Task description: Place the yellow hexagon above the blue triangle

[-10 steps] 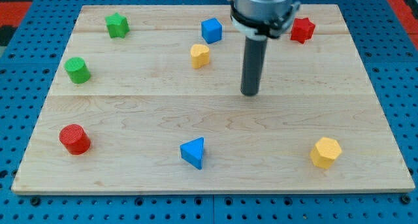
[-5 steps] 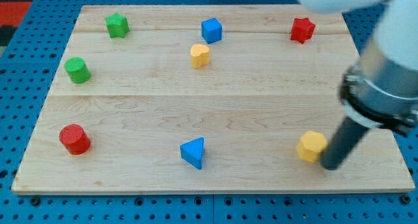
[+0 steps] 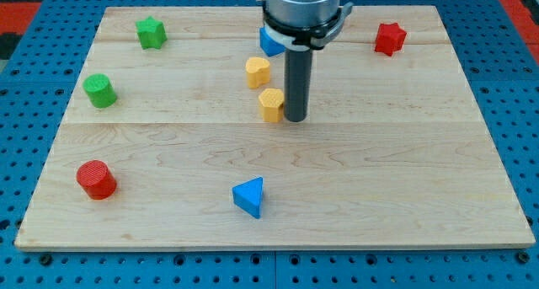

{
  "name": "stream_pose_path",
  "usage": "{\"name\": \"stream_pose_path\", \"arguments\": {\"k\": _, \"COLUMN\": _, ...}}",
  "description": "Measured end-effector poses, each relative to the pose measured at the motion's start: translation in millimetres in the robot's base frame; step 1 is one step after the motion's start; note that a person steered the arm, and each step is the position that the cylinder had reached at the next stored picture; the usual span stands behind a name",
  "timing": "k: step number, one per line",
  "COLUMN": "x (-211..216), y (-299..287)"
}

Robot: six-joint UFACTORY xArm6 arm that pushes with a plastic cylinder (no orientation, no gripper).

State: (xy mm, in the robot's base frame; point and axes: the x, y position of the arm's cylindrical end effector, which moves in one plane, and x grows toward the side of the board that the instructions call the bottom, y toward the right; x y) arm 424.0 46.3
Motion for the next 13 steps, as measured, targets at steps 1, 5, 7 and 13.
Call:
{"name": "stream_pose_path", "arguments": {"k": 1, "x": -30, "y": -9}}
{"name": "stream_pose_path", "arguments": {"k": 5, "x": -6, "y": -59}}
{"name": "stream_pose_path", "arguments": {"k": 7, "x": -7, "y": -61}}
{"name": "stream_pose_path", "arguments": {"k": 13, "x": -8, "y": -70}}
